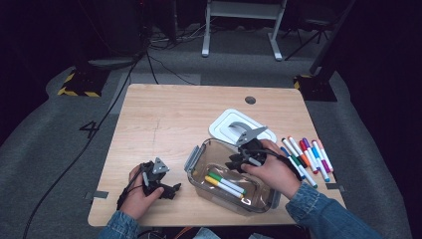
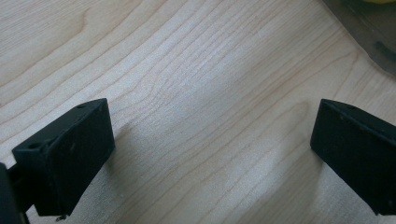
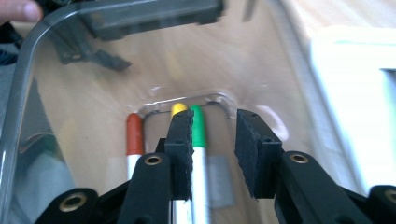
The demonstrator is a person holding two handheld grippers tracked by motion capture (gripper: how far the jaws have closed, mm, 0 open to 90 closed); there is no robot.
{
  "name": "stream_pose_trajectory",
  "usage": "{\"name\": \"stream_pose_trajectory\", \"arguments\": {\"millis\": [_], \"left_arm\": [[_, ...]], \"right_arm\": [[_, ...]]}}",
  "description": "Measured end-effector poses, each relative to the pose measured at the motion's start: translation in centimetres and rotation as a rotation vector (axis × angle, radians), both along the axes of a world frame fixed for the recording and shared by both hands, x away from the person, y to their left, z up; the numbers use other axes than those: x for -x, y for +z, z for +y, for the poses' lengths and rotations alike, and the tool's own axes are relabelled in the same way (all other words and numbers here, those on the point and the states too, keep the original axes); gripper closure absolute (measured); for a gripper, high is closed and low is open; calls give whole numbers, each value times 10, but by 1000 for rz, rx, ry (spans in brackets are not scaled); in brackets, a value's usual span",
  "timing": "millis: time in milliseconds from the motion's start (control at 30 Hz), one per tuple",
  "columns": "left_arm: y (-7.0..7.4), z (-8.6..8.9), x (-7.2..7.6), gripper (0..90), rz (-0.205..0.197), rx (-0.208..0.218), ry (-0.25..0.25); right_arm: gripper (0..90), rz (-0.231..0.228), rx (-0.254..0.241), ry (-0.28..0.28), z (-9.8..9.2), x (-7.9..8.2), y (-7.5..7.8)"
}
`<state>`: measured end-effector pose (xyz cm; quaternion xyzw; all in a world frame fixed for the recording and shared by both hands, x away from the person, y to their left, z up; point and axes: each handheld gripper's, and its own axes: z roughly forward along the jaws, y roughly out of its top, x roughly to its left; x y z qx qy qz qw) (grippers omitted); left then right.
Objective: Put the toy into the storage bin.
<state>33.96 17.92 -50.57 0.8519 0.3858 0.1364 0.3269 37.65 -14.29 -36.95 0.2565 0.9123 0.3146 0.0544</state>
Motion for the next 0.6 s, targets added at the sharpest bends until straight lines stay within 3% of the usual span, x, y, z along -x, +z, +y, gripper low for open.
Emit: {"name": "stream_pose_trajectory", "arguments": {"millis": [367,600], "left_arm": [[0,0,0,1,0,1,0],[0,0,0,1,0,1,0]], "right_arm": [[679,-48,-52,-153,-65,-10,29],[688,-75,-19,-255,-107,-16,33]]}}
